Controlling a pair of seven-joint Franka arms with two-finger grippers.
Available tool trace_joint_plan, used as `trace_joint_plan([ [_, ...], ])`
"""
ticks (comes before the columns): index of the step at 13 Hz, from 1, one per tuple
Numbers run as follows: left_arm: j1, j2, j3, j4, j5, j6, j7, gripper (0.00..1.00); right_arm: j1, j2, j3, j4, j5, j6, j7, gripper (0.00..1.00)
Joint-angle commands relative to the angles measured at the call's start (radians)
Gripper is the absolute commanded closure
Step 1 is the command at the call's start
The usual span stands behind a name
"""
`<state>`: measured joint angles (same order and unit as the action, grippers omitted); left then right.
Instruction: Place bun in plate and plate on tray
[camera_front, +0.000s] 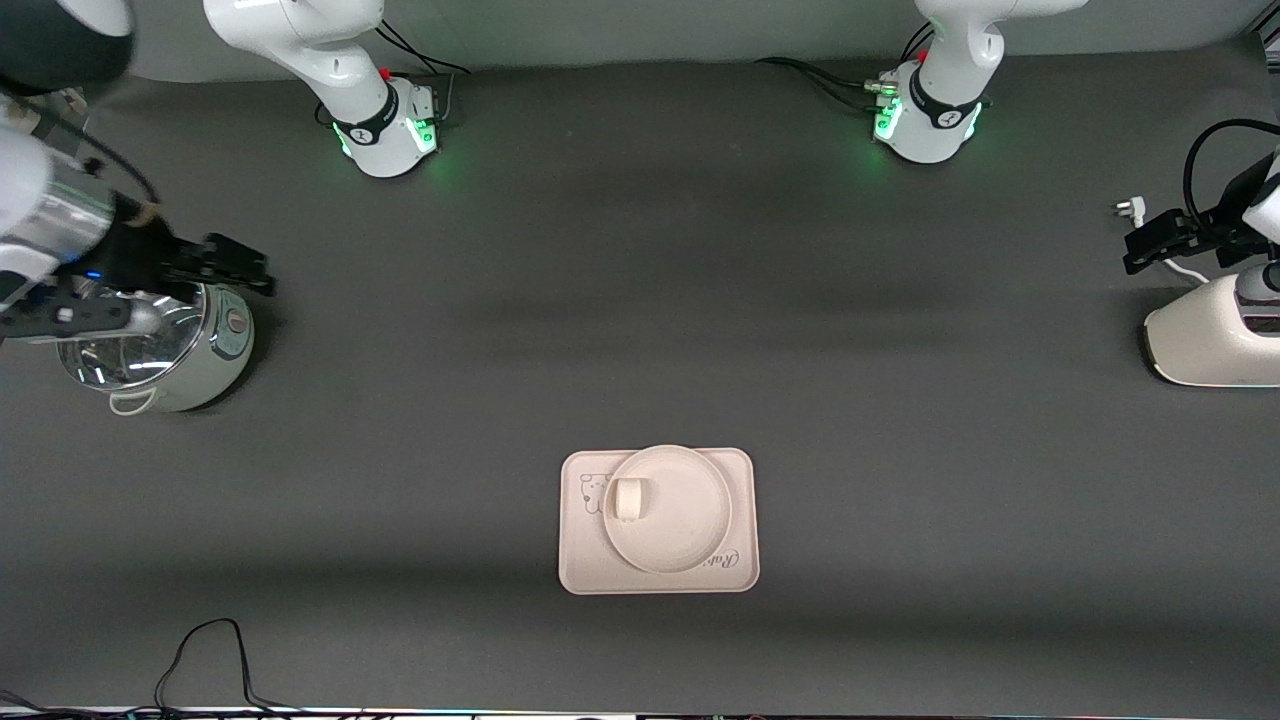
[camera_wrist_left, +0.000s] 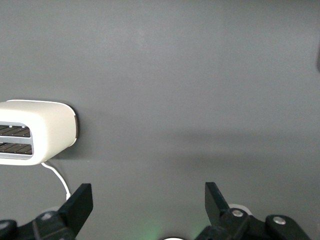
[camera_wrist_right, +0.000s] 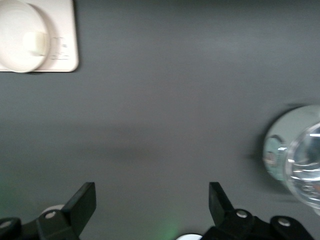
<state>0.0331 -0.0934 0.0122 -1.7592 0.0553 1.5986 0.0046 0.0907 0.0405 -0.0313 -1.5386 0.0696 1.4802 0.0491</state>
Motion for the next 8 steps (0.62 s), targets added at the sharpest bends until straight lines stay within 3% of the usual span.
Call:
trace_joint_plan([
  [1, 0.002, -0.011, 0.002, 0.004, -0.009, -0.019, 0.008, 0.0, -0.019, -0.018, -0.016, -0.025, -0.06, 0.0, -0.054, 0.0],
  [5, 0.002, -0.011, 0.0, 0.004, -0.009, -0.02, 0.008, 0.0, -0.019, -0.018, -0.078, -0.025, -0.082, 0.012, -0.084, 0.0],
  [8, 0.002, -0.011, 0.0, 0.004, -0.011, -0.02, 0.008, 0.0, -0.019, -0.014, -0.079, -0.026, -0.082, 0.017, -0.084, 0.0],
])
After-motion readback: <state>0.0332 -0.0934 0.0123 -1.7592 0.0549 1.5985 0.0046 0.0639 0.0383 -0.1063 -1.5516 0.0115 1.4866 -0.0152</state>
